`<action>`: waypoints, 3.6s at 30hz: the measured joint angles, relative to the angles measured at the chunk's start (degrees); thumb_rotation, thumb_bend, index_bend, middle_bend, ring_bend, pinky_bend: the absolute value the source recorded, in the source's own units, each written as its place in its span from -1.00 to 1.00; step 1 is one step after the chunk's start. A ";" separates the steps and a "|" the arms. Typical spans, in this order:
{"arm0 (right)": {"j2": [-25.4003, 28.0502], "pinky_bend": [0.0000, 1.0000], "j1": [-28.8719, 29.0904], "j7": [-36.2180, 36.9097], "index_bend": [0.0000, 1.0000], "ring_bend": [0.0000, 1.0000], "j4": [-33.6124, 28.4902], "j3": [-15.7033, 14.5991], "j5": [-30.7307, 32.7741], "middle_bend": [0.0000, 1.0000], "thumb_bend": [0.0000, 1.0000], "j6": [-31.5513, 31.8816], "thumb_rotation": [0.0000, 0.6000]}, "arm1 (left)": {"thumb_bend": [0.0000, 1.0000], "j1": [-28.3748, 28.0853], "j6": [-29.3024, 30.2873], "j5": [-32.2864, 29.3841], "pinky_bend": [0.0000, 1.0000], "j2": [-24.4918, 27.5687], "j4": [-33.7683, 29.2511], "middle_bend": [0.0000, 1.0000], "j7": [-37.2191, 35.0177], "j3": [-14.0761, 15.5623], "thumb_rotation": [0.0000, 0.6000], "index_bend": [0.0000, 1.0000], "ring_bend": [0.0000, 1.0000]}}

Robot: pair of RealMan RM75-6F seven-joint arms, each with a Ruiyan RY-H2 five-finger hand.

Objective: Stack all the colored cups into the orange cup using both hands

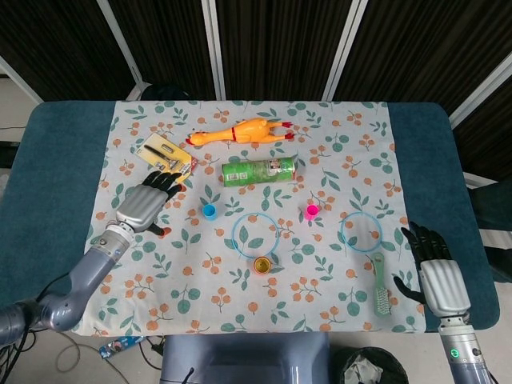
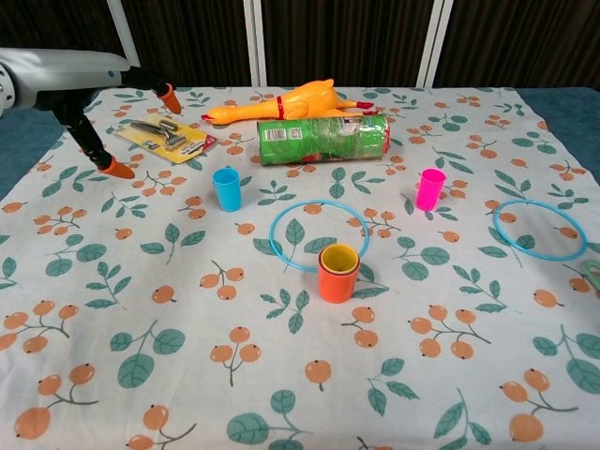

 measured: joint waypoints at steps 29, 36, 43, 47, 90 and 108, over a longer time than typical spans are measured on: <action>-1.52 -0.83 -2.57 0.76 -0.89 -0.95 1.38 3.74 0.63 -0.96 -0.36 -3.18 1.00 | -0.55 -9.53 3.87 -11.51 -1.00 -15.09 11.35 -0.99 9.46 1.37 1.00 -0.31 -1.00; -1.61 -0.83 -2.79 0.87 -0.90 -0.95 1.30 4.15 0.74 -0.96 -0.36 -3.93 1.00 | -0.55 -10.94 4.21 -12.13 -1.00 -17.84 14.03 -0.99 10.83 1.75 1.00 -0.31 -1.00; -1.73 -0.83 -3.01 0.65 -0.89 -0.95 1.52 4.68 1.01 -0.96 -0.36 -4.59 1.00 | -0.55 -11.75 5.03 -11.76 -1.00 -19.74 15.70 -0.99 11.89 2.27 1.00 -0.27 -1.00; -1.68 -0.83 -3.20 0.70 -0.90 -0.95 1.36 4.96 1.02 -0.96 -0.36 -4.67 1.00 | -0.53 -12.09 5.09 -12.12 -1.00 -20.39 16.37 -0.99 12.51 2.43 1.00 -0.26 -1.00; -2.93 -0.83 -4.56 -0.18 -0.89 -0.95 1.31 7.56 2.70 -0.96 -0.36 -5.24 1.00 | -0.29 -13.10 6.22 -13.83 -1.00 -21.12 16.45 -0.94 14.59 2.05 1.00 -0.07 -1.00; -3.00 -0.83 -4.91 -0.23 -0.90 -0.95 1.15 7.98 2.51 -0.96 -0.36 -5.04 1.00 | -0.30 -12.30 5.57 -4.59 -1.00 -11.44 -6.90 -0.93 5.30 -0.74 1.00 -0.07 -1.00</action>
